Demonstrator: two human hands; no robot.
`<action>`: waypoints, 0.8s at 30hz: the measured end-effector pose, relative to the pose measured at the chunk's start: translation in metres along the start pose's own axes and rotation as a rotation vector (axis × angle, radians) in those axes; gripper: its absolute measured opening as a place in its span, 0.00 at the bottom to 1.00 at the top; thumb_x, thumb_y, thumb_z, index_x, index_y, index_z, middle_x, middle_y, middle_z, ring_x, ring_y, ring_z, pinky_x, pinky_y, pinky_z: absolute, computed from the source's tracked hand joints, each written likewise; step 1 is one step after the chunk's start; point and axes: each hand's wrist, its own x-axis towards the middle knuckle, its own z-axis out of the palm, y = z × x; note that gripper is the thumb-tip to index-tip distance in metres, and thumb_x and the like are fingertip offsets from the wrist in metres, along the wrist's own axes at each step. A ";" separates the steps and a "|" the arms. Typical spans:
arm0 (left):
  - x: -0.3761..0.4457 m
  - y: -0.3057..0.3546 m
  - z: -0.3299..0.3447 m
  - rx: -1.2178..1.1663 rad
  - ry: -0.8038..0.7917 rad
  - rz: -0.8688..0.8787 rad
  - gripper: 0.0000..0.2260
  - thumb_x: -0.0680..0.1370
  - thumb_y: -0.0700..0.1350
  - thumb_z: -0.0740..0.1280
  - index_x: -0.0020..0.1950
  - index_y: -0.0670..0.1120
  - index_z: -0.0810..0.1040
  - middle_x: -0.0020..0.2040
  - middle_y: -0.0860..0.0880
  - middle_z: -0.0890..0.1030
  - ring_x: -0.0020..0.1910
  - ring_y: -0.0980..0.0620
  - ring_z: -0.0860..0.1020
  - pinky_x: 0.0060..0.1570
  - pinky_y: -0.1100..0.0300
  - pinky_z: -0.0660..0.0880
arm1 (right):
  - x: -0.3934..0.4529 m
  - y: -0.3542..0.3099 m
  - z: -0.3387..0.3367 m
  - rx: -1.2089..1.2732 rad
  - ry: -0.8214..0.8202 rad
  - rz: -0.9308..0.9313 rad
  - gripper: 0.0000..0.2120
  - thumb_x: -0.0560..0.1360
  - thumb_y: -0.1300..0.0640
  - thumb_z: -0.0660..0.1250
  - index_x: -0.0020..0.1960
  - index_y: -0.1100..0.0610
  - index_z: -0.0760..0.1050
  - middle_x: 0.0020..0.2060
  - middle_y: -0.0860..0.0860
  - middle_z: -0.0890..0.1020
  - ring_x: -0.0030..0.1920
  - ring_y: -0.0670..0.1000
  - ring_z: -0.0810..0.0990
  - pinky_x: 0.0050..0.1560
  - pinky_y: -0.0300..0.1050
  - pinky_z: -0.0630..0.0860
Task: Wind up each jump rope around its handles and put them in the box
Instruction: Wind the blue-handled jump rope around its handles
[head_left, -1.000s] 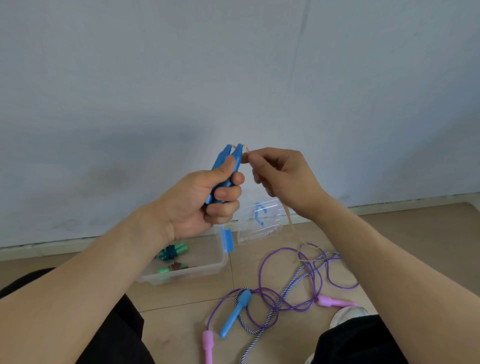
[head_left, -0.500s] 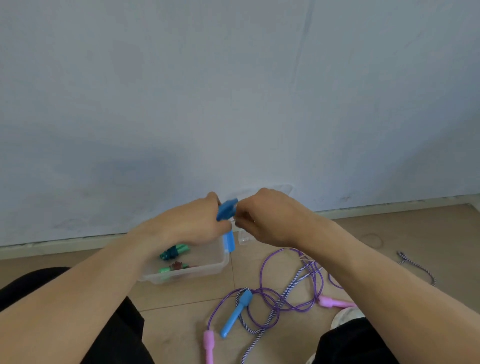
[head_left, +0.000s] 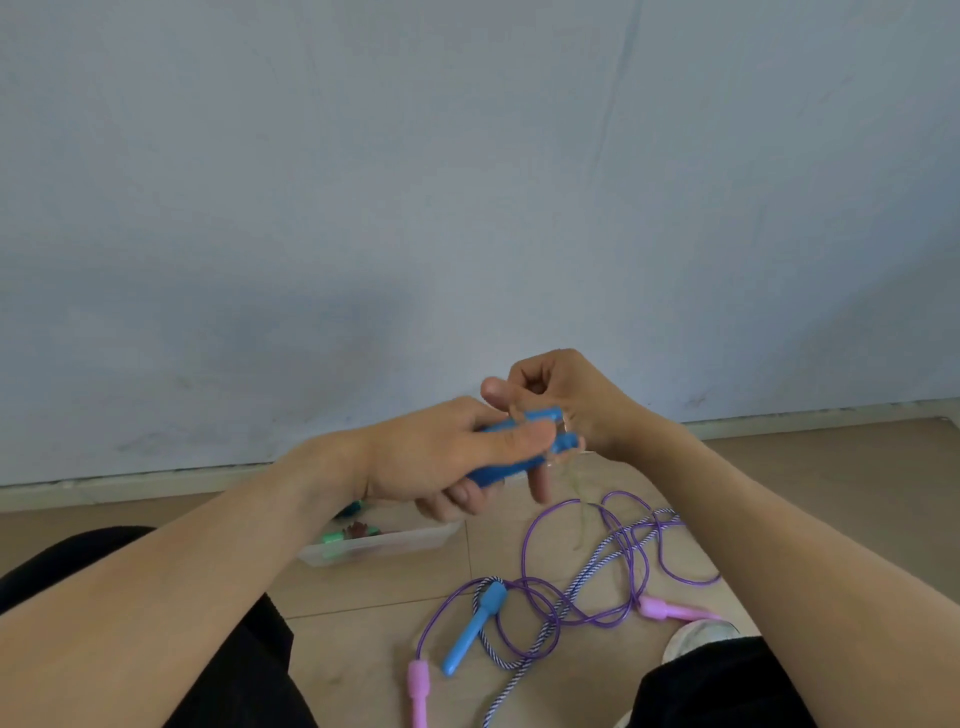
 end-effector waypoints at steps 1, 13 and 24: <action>0.001 0.000 -0.002 -0.043 0.056 0.032 0.25 0.75 0.67 0.59 0.46 0.46 0.82 0.27 0.51 0.60 0.23 0.55 0.55 0.23 0.66 0.55 | 0.000 0.000 0.003 0.010 0.008 -0.031 0.19 0.74 0.63 0.72 0.29 0.59 0.67 0.19 0.42 0.69 0.22 0.39 0.67 0.28 0.27 0.63; 0.005 -0.002 -0.030 -0.112 0.787 -0.020 0.21 0.77 0.62 0.64 0.44 0.43 0.74 0.30 0.47 0.61 0.24 0.52 0.55 0.24 0.62 0.54 | 0.005 0.005 0.029 -0.392 0.331 -0.188 0.12 0.82 0.55 0.60 0.46 0.57 0.80 0.22 0.46 0.68 0.25 0.46 0.68 0.28 0.35 0.63; 0.013 -0.026 -0.029 0.653 0.425 -0.550 0.29 0.77 0.70 0.53 0.49 0.46 0.77 0.31 0.49 0.75 0.24 0.52 0.68 0.29 0.62 0.66 | -0.013 -0.013 0.025 -0.901 0.025 -0.275 0.11 0.80 0.46 0.63 0.53 0.49 0.81 0.30 0.44 0.75 0.34 0.46 0.72 0.37 0.43 0.65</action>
